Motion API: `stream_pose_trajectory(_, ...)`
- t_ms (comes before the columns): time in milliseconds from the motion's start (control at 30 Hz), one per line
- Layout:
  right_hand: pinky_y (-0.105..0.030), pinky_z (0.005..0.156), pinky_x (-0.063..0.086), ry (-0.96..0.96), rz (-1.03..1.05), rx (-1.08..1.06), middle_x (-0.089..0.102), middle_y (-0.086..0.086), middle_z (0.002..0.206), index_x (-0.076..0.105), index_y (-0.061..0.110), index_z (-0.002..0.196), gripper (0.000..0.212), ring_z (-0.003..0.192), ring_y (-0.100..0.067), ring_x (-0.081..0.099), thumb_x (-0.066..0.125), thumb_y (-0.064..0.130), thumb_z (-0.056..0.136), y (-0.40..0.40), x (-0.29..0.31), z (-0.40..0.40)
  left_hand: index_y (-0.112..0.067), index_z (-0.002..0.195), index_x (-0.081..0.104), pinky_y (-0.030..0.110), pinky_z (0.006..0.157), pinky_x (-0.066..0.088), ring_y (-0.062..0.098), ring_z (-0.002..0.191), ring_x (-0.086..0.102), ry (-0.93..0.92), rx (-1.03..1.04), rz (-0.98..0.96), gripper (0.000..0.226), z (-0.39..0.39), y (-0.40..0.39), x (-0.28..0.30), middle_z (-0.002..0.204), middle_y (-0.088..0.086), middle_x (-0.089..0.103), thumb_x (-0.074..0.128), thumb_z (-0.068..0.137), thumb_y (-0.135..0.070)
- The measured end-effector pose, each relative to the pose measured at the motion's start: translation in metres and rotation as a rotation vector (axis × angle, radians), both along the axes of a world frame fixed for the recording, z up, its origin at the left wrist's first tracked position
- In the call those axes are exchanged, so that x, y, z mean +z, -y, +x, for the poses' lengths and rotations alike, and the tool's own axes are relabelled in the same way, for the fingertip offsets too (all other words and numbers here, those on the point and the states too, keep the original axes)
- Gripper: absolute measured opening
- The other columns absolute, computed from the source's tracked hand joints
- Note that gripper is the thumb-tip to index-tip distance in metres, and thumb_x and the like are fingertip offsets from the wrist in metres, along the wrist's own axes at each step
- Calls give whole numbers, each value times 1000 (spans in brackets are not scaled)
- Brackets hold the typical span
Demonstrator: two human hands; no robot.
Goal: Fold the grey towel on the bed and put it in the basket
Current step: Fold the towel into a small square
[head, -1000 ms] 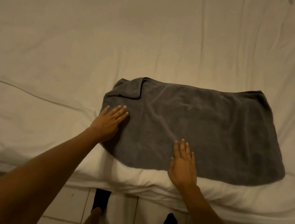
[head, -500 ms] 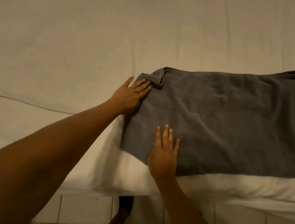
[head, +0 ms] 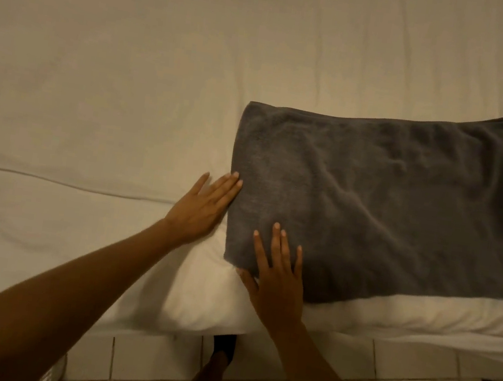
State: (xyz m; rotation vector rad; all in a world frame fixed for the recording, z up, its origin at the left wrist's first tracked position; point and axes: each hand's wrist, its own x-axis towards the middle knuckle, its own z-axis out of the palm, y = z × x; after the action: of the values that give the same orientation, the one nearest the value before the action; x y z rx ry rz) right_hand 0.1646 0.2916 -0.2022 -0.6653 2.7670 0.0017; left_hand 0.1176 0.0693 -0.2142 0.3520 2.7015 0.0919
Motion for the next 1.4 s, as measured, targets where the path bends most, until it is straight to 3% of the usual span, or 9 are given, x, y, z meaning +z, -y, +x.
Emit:
stream_pose_trajectory(233, -58, 106, 31, -138, -52, -8, 41, -19, 146, 47, 23, 139, 72, 133, -35, 43, 76, 33, 74, -43, -2, -1, -18, 150, 18, 50, 114, 17, 27, 143, 26, -58, -116, 39, 67, 47, -26, 3, 157, 12, 20, 39, 92, -43)
stream_pose_trajectory(400, -61, 105, 33, -238, -212, -22, 41, -26, 144, 61, 14, 126, 46, 133, -41, 40, 51, 39, 88, -58, 13, -14, -23, 150, 20, 45, 117, 2, 27, 147, 15, -120, -19, 144, 58, 45, -40, 13, 159, 9, 15, 44, 97, -23)
stream_pose_trajectory(533, -60, 112, 20, -214, -271, -126, 29, -24, 151, 65, 10, 111, 32, 140, -38, 28, 64, 30, 86, -61, 23, -48, -20, 146, 33, 47, 119, 4, 25, 147, 16, -225, 94, 237, 48, 10, -52, 37, 157, 9, 22, 41, 99, -22)
stream_pose_trajectory(667, -54, 116, 3, -168, -205, -276, 13, -18, 158, 67, 10, 105, 43, 146, -31, 12, 47, 47, 94, -68, 26, -88, -16, 141, 43, 44, 119, 3, 24, 146, 20, -329, 263, 297, 43, -35, -73, 50, 155, 10, 29, 41, 100, -29)
stream_pose_trajectory(800, -55, 116, -5, -47, -41, -330, -1, -16, 160, 53, 22, 131, 51, 147, -29, -3, 39, 54, 94, -76, 24, -112, -15, 138, 45, 44, 120, 3, 22, 146, 21, -265, 317, 270, 41, -39, -89, 40, 153, 8, 34, 41, 100, -27)
stream_pose_trajectory(933, -54, 116, -1, -129, -76, -122, 9, -17, 159, 50, 22, 135, 40, 147, -31, 7, 43, 37, 98, -67, 22, -99, -15, 147, 30, 42, 120, -1, 20, 147, 16, -173, 298, 237, 47, -14, -98, 24, 157, 7, 25, 37, 101, -23)
stream_pose_trajectory(1067, -55, 117, 3, -110, -88, -32, 16, -16, 158, 29, 15, 148, 55, 146, -30, 14, 38, 39, 99, -66, 15, -64, -13, 148, 25, 45, 119, 5, 21, 147, 16, -139, 345, 301, 49, 9, -95, 23, 158, 8, 22, 33, 101, -23)
stream_pose_trajectory(1267, -47, 118, 9, 9, -116, 27, 15, -12, 159, 14, 14, 151, 70, 146, -28, 15, 52, 32, 94, -64, 4, -50, -8, 141, 40, 42, 115, 27, 24, 140, 31, -117, 403, 331, 50, 29, -100, 24, 152, 12, 33, 44, 98, -32)
stream_pose_trajectory(1400, -42, 118, 12, 29, -124, 32, 11, -10, 160, 8, 18, 151, 64, 147, -26, 11, 43, 22, 98, -64, 7, -52, -9, 124, 57, 45, 116, 21, 21, 136, 40, -226, 452, 340, 32, 37, -103, 26, 146, 9, 44, 46, 97, -23)
